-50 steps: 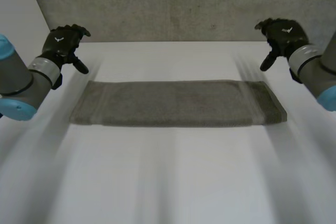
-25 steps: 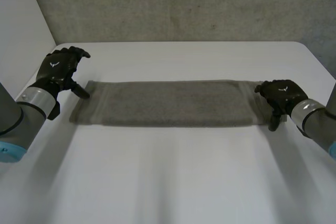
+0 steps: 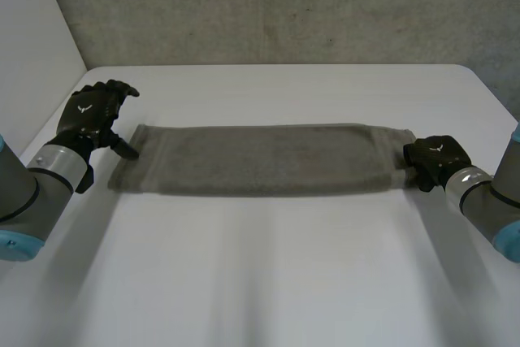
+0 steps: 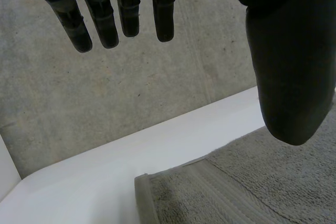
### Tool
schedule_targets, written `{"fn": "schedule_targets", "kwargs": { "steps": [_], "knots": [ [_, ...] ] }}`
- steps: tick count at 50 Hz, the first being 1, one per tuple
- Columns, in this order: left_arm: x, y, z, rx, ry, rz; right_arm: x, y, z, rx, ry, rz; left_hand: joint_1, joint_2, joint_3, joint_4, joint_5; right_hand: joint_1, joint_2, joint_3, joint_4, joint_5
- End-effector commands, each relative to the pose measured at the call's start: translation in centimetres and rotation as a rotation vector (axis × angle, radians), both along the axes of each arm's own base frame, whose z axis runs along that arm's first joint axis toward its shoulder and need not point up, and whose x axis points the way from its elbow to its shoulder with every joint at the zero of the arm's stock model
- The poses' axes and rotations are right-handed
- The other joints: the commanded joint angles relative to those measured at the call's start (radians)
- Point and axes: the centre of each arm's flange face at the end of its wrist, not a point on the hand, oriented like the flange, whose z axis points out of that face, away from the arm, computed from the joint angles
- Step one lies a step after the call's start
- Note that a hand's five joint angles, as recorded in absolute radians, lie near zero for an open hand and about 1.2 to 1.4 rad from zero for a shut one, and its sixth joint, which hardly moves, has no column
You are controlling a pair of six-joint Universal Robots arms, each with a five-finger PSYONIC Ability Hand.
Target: Fold the towel.
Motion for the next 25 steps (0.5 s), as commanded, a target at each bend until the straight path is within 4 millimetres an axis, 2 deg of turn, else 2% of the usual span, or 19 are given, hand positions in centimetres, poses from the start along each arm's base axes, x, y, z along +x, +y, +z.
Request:
{"fn": "schedule_targets", "kwargs": {
  "steps": [1,2,4,5,7,8,10,13,15,16,18,19,21,22,23,24,25],
  "knots": [
    [0.0,0.1,-0.1,0.000,-0.001,0.001,-2.3,-1.5,1.1,-0.038,-0.004,-0.052,-0.078,-0.056,-0.069,-0.073,-0.032,0.165,0.160,0.189,0.178,0.171],
    [0.0,0.1,-0.1,0.000,-0.001,0.001,-2.3,-1.5,1.1,-0.039,-0.004,-0.052,-0.078,-0.056,-0.069,-0.073,-0.032,0.165,0.160,0.189,0.178,0.171],
    [0.1,0.0,-0.1,-0.001,0.000,0.002,-4.7,-2.6,2.8,-0.084,-0.003,-0.117,-0.078,-0.056,-0.069,-0.073,-0.032,0.165,0.160,0.189,0.178,0.171],
    [0.1,0.0,-0.1,-0.001,0.000,0.002,-4.8,-2.6,2.8,-0.084,-0.003,-0.117,-0.078,-0.056,-0.069,-0.073,-0.032,0.165,0.160,0.189,0.178,0.171],
    [0.1,0.0,-0.1,-0.003,0.001,0.002,-8.2,-4.0,4.5,-0.130,-0.004,-0.193,-0.078,-0.056,-0.069,-0.073,-0.032,0.165,0.160,0.189,0.178,0.171],
    [0.1,0.0,-0.1,-0.003,0.001,0.002,-8.2,-4.0,4.5,-0.130,-0.004,-0.193,-0.078,-0.056,-0.069,-0.073,-0.032,0.165,0.160,0.189,0.178,0.171],
    [0.1,0.0,-0.1,-0.003,0.001,0.004,-11.7,-5.5,6.0,-0.174,0.006,-0.278,-0.078,-0.056,-0.069,-0.073,-0.032,0.165,0.160,0.189,0.178,0.171],
    [0.0,0.0,0.1,-0.008,0.001,0.002,-12.9,-6.1,6.8,-0.199,0.012,-0.304,-0.078,-0.056,-0.069,-0.073,-0.032,0.165,0.160,0.189,0.178,0.171],
    [0.0,0.1,0.0,-0.008,0.001,0.002,-14.1,-6.9,8.3,-0.225,0.019,-0.326,-0.078,-0.056,-0.069,-0.073,-0.032,0.165,0.160,0.189,0.178,0.171],
    [0.0,0.1,0.0,-0.008,0.001,0.002,-14.1,-6.9,8.3,-0.225,0.019,-0.326,-0.078,-0.056,-0.069,-0.073,-0.032,0.165,0.160,0.189,0.178,0.171],
    [0.0,0.1,0.0,-0.006,0.001,0.002,-13.8,-7.4,10.6,-0.251,0.017,-0.317,-0.078,-0.056,-0.069,-0.073,-0.032,0.165,0.160,0.189,0.178,0.171],
    [0.0,0.1,0.0,-0.004,0.001,0.002,-13.8,-7.4,10.6,-0.251,0.017,-0.317,-0.078,-0.056,-0.069,-0.073,-0.032,0.165,0.160,0.189,0.178,0.171],
    [0.0,0.2,-0.1,-0.003,0.001,0.001,-12.0,-7.3,13.1,-0.278,0.006,-0.278,-0.078,-0.056,-0.069,-0.073,-0.032,0.165,0.160,0.189,0.178,0.171],
    [0.0,0.2,-0.1,-0.003,0.001,0.001,-12.0,-7.3,13.1,-0.278,0.005,-0.277,-0.078,-0.056,-0.069,-0.073,-0.032,0.165,0.160,0.189,0.178,0.171],
    [-0.1,0.2,-0.1,-0.003,0.001,-0.002,-9.6,-6.8,14.3,-0.297,-0.004,-0.225,-0.078,-0.056,-0.069,-0.073,-0.032,0.165,0.160,0.189,0.178,0.171],
    [-0.1,0.2,-0.1,-0.003,0.001,-0.002,-9.6,-6.8,14.3,-0.297,-0.004,-0.224,-0.078,-0.056,-0.069,-0.073,-0.032,0.165,0.160,0.189,0.178,0.171],
    [-0.1,0.3,-0.2,0.000,0.000,-0.002,-6.3,-6.2,15.4,-0.322,-0.014,-0.153,-0.078,-0.056,-0.069,-0.073,-0.032,0.165,0.160,0.189,0.178,0.171]
  ]
}}
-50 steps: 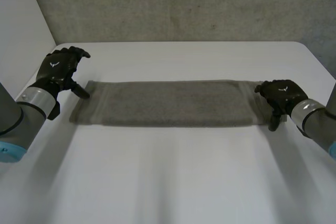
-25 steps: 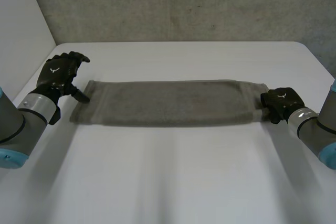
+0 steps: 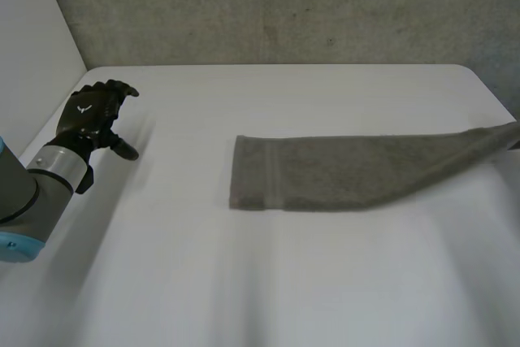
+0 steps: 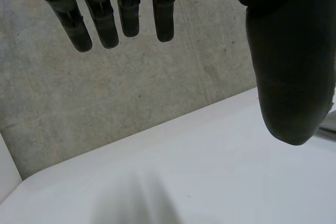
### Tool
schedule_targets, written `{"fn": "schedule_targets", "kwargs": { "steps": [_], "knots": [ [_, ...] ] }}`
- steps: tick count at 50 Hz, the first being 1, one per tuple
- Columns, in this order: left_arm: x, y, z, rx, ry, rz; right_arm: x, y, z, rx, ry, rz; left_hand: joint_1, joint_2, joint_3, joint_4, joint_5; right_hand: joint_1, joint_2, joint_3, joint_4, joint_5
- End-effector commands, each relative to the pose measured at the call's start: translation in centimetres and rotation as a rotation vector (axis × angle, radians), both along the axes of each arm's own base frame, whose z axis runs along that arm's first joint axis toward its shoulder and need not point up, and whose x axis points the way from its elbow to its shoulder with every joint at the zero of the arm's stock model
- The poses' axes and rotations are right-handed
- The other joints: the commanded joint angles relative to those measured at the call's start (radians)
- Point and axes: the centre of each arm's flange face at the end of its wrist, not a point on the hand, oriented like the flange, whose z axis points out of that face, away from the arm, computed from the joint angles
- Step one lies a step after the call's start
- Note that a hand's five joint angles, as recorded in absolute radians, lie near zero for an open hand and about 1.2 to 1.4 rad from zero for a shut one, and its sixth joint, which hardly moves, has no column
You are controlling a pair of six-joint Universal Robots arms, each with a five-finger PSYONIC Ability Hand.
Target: Fold the towel.
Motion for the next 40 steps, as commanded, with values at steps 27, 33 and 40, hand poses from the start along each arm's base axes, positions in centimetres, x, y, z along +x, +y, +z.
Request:
{"fn": "schedule_targets", "kwargs": {
  "steps": [27,33,40],
  "knots": [
    [-0.5,0.6,-0.3,0.005,-0.005,-0.018,36.5,17.7,-6.8,0.085,0.106,0.779,-0.078,-0.056,-0.069,-0.069,-0.032,-0.755,-0.742,-0.736,-0.772,-0.766],
    [-0.6,0.7,-0.4,0.007,-0.008,-0.022,34.0,15.9,-2.4,0.020,0.083,0.693,-0.078,-0.056,-0.069,-0.069,-0.032,-0.834,-0.821,-0.815,-0.851,-0.845],
    [-0.7,0.8,-0.5,0.010,-0.011,-0.025,29.8,15.0,0.1,0.026,0.079,0.608,-0.078,-0.056,-0.069,-0.069,-0.032,-0.882,-0.868,-0.862,-0.898,-0.892]
  ]
}}
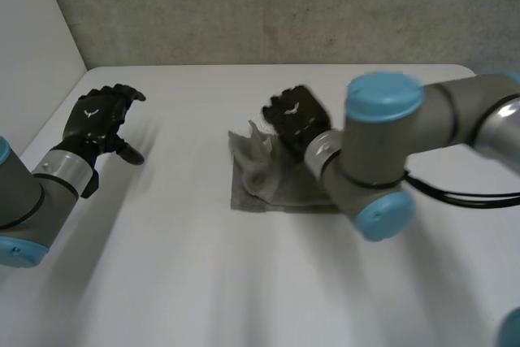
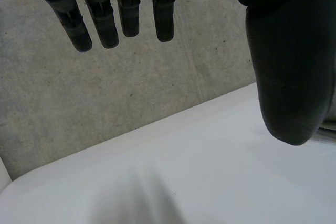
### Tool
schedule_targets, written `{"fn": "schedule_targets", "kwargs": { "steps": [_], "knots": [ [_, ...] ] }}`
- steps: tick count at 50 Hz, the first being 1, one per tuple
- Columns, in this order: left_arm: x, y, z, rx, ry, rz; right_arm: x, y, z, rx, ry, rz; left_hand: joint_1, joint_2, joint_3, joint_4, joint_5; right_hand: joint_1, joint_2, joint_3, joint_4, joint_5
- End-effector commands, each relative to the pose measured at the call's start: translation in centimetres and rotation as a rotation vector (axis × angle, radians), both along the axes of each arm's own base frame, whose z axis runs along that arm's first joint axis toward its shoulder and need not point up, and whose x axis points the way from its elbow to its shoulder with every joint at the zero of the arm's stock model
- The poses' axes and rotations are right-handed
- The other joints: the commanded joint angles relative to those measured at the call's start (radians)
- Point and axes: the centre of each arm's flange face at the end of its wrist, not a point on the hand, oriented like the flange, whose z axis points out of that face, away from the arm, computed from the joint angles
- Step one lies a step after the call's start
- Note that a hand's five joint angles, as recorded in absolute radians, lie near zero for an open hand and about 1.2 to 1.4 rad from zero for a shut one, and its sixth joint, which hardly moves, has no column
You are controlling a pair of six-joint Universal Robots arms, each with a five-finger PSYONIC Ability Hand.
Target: Fold the towel.
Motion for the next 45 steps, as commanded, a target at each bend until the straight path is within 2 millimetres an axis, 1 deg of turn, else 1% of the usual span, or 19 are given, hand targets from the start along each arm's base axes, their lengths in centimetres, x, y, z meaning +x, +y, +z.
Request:
{"fn": "schedule_targets", "kwargs": {
  "steps": [1,2,3,5,7,8,10,11,14,17,31,33,35,36,38,41,43,44,45],
  "knots": [
    [-0.1,0.3,-0.2,0.008,-0.003,-0.005,-5.0,-1.1,2.5,0.013,-0.005,-0.102,-0.078,-0.056,-0.069,-0.069,-0.031,-0.078,-0.090,-0.089,-0.086,-0.050],
    [-0.2,0.4,-0.2,0.009,-0.003,-0.006,-6.4,-1.4,2.4,0.038,-0.008,-0.137,-0.078,-0.056,-0.069,-0.069,-0.031,-0.081,-0.093,-0.093,-0.090,-0.053],
    [-0.2,0.4,-0.2,0.009,-0.003,-0.007,-6.4,-1.4,2.4,0.038,-0.008,-0.138,-0.078,-0.056,-0.069,-0.069,-0.031,-0.081,-0.093,-0.093,-0.090,-0.053],
    [-0.3,0.5,-0.3,0.012,-0.005,-0.011,-9.3,-1.9,1.6,0.109,-0.035,-0.213,-0.078,-0.056,-0.069,-0.069,-0.031,-0.070,-0.081,-0.081,-0.078,-0.042],
    [-1.2,1.1,-0.3,0.013,-0.005,-0.040,-10.6,-2.1,0.9,0.156,-0.050,-0.248,-0.078,-0.056,-0.069,-0.069,-0.031,-0.061,-0.072,-0.072,-0.069,-0.033],
    [-1.2,1.1,-0.3,0.013,-0.005,-0.040,-10.6,-2.1,0.9,0.157,-0.050,-0.248,-0.078,-0.056,-0.069,-0.069,-0.031,-0.061,-0.072,-0.072,-0.069,-0.033],
    [-1.7,1.5,-0.4,0.015,-0.005,-0.057,-12.7,-2.3,-0.9,0.251,-0.082,-0.283,-0.078,-0.056,-0.069,-0.069,-0.031,-0.043,-0.055,-0.054,-0.051,-0.015],
    [-1.7,1.5,-0.4,0.015,-0.005,-0.057,-12.7,-2.3,-0.9,0.252,-0.082,-0.283,-0.078,-0.056,-0.069,-0.069,-0.031,-0.043,-0.054,-0.054,-0.051,-0.015],
    [-2.3,1.9,-0.4,0.016,-0.006,-0.074,-14.8,-2.3,-3.3,0.350,-0.132,-0.284,-0.078,-0.056,-0.069,-0.069,-0.031,0.003,-0.008,-0.008,-0.005,0.032],
    [-2.6,2.2,-0.6,0.021,-0.008,-0.083,-15.9,-2.3,-4.3,0.379,-0.150,-0.298,-0.078,-0.056,-0.069,-0.069,-0.031,0.027,0.016,0.016,0.019,0.055],
    [-2.7,2.2,-0.6,-0.004,-0.005,-0.085,-16.2,-2.8,-6.9,0.394,-0.149,-0.306,-0.081,-0.059,-0.072,-0.072,-0.034,0.203,0.192,0.192,0.195,0.231],
    [-2.7,2.2,-0.6,-0.004,-0.005,-0.085,-16.2,-2.8,-7.0,0.396,-0.148,-0.306,-0.078,-0.056,-0.069,-0.069,-0.031,0.271,0.260,0.260,0.263,0.299],
    [-2.7,2.2,-0.5,-0.006,-0.004,-0.085,-16.2,-2.9,-7.1,0.393,-0.147,-0.309,-0.078,-0.056,-0.069,-0.069,-0.031,0.581,0.569,0.569,0.572,0.609],
    [-2.7,2.3,-0.5,-0.006,-0.004,-0.086,-16.2,-2.9,-7.1,0.393,-0.147,-0.309,-0.081,-0.059,-0.072,-0.072,-0.034,0.582,0.571,0.571,0.574,0.610],
    [-2.8,2.4,-0.5,-0.005,-0.005,-0.091,-16.2,-3.1,-6.4,0.372,-0.151,-0.309,-0.081,-0.059,-0.072,-0.072,-0.034,0.902,0.891,0.891,0.894,0.930],
    [-2.9,2.4,-0.5,-0.005,-0.003,-0.092,-16.2,-3.2,-5.9,0.353,-0.149,-0.303,-0.081,-0.059,-0.072,-0.072,-0.034,0.904,0.893,0.893,0.896,0.932],
    [-3.0,2.5,0.1,-0.012,-0.001,-0.095,-15.9,-3.9,-3.6,0.280,-0.168,-0.281,-0.084,-0.062,-0.075,-0.075,-0.037,0.904,0.893,0.893,0.896,0.932],
    [-3.0,2.5,0.1,-0.012,-0.001,-0.095,-15.9,-3.9,-3.6,0.279,-0.168,-0.281,-0.084,-0.062,-0.075,-0.075,-0.037,0.904,0.893,0.893,0.896,0.932],
    [-3.2,2.7,0.6,-0.027,0.003,-0.103,-15.4,-4.3,-2.1,0.234,-0.184,-0.260,-0.084,-0.062,-0.075,-0.075,-0.037,0.904,0.893,0.893,0.896,0.932]
  ]
}}
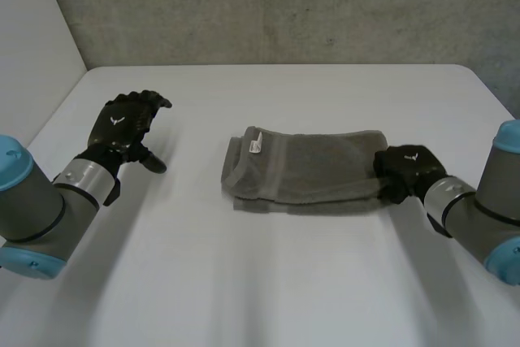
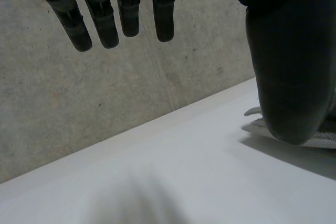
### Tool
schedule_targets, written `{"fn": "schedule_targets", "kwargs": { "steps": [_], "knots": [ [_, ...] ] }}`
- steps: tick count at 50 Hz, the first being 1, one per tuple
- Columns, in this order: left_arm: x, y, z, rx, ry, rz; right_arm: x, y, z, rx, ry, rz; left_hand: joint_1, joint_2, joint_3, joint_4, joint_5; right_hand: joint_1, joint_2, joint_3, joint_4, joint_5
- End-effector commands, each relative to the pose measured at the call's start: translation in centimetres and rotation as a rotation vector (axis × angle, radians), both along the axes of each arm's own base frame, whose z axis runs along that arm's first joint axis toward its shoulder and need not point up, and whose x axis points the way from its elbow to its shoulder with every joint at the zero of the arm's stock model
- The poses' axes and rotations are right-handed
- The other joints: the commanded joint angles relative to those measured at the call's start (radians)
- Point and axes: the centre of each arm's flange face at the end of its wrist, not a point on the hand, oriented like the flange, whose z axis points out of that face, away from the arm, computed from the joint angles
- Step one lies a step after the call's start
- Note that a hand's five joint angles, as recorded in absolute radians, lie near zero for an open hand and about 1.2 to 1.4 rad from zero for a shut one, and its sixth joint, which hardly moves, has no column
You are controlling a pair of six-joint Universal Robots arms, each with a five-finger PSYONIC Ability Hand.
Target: Fold the towel.
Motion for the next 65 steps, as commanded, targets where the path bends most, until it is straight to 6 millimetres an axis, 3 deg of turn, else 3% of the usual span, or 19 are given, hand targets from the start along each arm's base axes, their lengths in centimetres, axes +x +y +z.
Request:
{"fn": "schedule_targets", "kwargs": {
  "steps": [1,5,6,7,9,10,12,15,17,20,26,28,31,37,39,45,50,55,65],
  "knots": [
    [-0.8,0.5,1.7,-0.036,0.012,-0.023,1.4,-1.8,5.6,-0.184,-0.023,0.038,-0.085,-0.062,-0.078,-0.073,-0.038,0.106,0.158,0.083,0.068,0.085],
    [-1.2,0.9,2.4,-0.054,0.018,-0.036,4.6,-1.0,8.2,-0.252,-0.046,0.129,-0.091,-0.068,-0.083,-0.079,-0.044,0.106,0.158,0.083,0.068,0.085],
    [-1.4,1.1,2.8,-0.063,0.023,-0.041,6.8,0.1,9.1,-0.262,-0.058,0.196,-0.091,-0.068,-0.083,-0.079,-0.044,0.106,0.158,0.083,0.068,0.085],
    [-1.4,1.1,2.8,-0.063,0.023,-0.041,6.9,0.1,9.1,-0.262,-0.058,0.197,-0.091,-0.068,-0.083,-0.079,-0.044,0.106,0.158,0.083,0.068,0.085],
    [-1.5,1.5,3.4,-0.078,0.026,-0.047,11.2,2.2,9.5,-0.261,-0.073,0.314,-0.091,-0.068,-0.083,-0.079,-0.044,0.106,0.158,0.083,0.068,0.085],
    [-1.5,1.5,3.4,-0.078,0.026,-0.047,11.2,2.2,9.5,-0.261,-0.073,0.315,-0.091,-0.068,-0.083,-0.079,-0.044,0.106,0.158,0.083,0.068,0.085],
    [-1.5,1.7,3.8,-0.086,0.028,-0.049,15.0,4.4,8.5,-0.227,-0.073,0.413,-0.091,-0.068,-0.083,-0.079,-0.044,0.106,0.158,0.083,0.068,0.085],
    [-1.5,1.9,3.6,-0.081,0.025,-0.047,16.7,5.6,7.9,-0.208,-0.070,0.457,-0.091,-0.068,-0.083,-0.079,-0.044,0.106,0.158,0.083,0.068,0.085],
    [-1.3,2.2,3.5,-0.078,0.018,-0.049,19.2,7.3,5.7,-0.170,-0.061,0.521,-0.091,-0.068,-0.083,-0.079,-0.044,0.106,0.158,0.083,0.068,0.085],
    [-1.2,2.2,3.6,-0.081,0.019,-0.046,20.6,8.2,3.7,-0.143,-0.045,0.543,-0.094,-0.071,-0.086,-0.082,-0.047,0.106,0.158,0.083,0.068,0.085],
    [-1.0,1.9,3.7,-0.087,0.020,-0.039,20.8,8.2,2.0,-0.123,-0.015,0.510,-0.094,-0.071,-0.086,-0.082,-0.047,-0.028,0.024,-0.051,-0.066,-0.049],
    [-0.9,1.6,4.1,-0.099,0.025,-0.034,20.6,8.1,2.7,-0.136,-0.016,0.478,-0.094,-0.071,-0.086,-0.082,-0.047,-0.752,-0.700,-0.775,-0.790,-0.774],
    [-1.0,1.2,4.7,-0.120,0.032,-0.034,20.0,7.7,4.7,-0.168,-0.029,0.433,-0.094,-0.071,-0.086,-0.082,-0.047,-1.107,-1.056,-1.131,-1.145,-1.129],
    [-1.7,0.7,5.9,-0.153,0.048,-0.044,18.3,7.9,7.6,-0.201,-0.035,0.379,-0.094,-0.071,-0.086,-0.082,-0.047,-1.116,-1.064,-1.139,-1.154,-1.137],
    [-2.4,0.7,6.4,-0.157,0.059,-0.063,16.5,7.3,9.1,-0.207,-0.041,0.334,-0.091,-0.068,-0.083,-0.079,-0.044,-1.116,-1.064,-1.139,-1.154,-1.137],
    [-4.7,1.4,6.6,-0.119,0.105,-0.130,13.8,5.9,10.0,-0.169,-0.085,0.250,-0.080,-0.056,-0.072,-0.067,-0.033,-1.116,-1.064,-1.139,-1.154,-1.137],
    [-6.8,2.0,5.2,-0.005,0.154,-0.189,11.8,3.9,8.7,-0.091,-0.128,0.164,-0.074,-0.050,-0.066,-0.061,-0.027,-1.116,-1.064,-1.139,-1.154,-1.137],
    [-9.4,3.2,0.7,0.161,0.137,-0.246,11.6,3.4,6.0,-0.014,-0.120,0.142,-0.065,-0.041,-0.057,-0.053,-0.018,-1.116,-1.064,-1.139,-1.154,-1.137],
    [-9.6,3.0,-4.5,0.284,0.093,-0.219,11.8,2.8,0.7,0.082,-0.097,0.129,-0.056,-0.032,-0.048,-0.044,-0.009,-1.116,-1.064,-1.139,-1.154,-1.137]
  ]
}}
